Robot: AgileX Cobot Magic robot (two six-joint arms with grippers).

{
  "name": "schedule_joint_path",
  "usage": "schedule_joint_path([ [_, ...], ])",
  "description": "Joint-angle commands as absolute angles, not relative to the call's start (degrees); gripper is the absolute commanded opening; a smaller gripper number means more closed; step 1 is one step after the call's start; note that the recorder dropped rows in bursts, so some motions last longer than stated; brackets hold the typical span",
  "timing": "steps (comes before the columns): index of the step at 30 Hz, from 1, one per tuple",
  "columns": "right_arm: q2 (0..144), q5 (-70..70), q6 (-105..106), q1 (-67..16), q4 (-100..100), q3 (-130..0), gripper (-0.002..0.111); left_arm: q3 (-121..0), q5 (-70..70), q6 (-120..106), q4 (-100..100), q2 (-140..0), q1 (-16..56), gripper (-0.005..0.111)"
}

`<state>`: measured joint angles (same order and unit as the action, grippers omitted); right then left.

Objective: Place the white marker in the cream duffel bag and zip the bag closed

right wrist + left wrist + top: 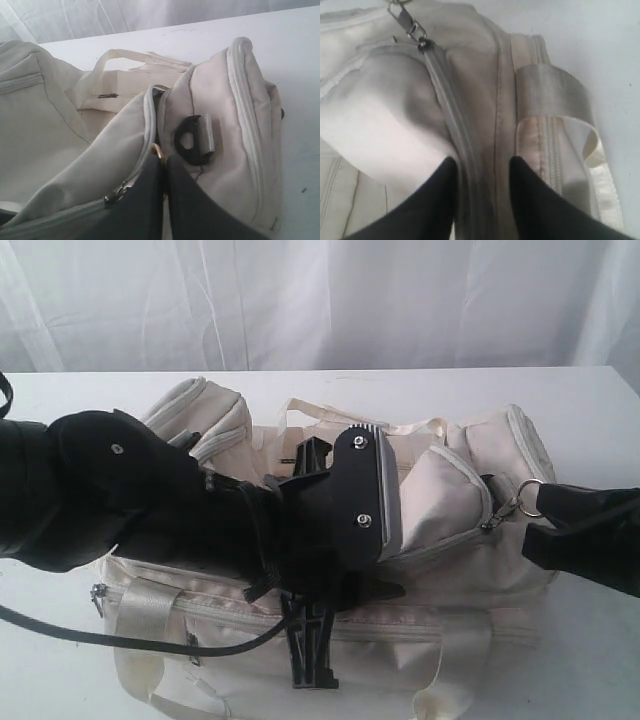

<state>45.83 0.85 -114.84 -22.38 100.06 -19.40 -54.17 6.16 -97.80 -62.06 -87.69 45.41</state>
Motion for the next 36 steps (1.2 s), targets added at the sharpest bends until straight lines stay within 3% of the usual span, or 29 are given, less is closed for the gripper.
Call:
schedule_joint_path([
  [1, 45.4, 1.23, -114.28, -22.2, 99.95, -19.24, 0.0, -57.65, 6.81, -97.27, -64.94, -86.56, 48.34, 0.057],
  [29, 45.4, -0.74, -114.28, -22.2, 99.95, -19.24, 0.0, -59.72, -1.03, -97.23, -64.41, -92.74, 50.64, 0.053],
  [33, 45.4, -1.93, -114.28, -22.2, 99.95, -19.34, 0.0, -59.72, -1.82, -97.23, -64.41, -93.47, 50.64, 0.044],
  [36, 45.4, -2.31, -114.28, -22.2, 99.95, -19.34, 0.0, -59.72, -1.82, -97.23, -64.41, -93.59, 50.64, 0.028],
])
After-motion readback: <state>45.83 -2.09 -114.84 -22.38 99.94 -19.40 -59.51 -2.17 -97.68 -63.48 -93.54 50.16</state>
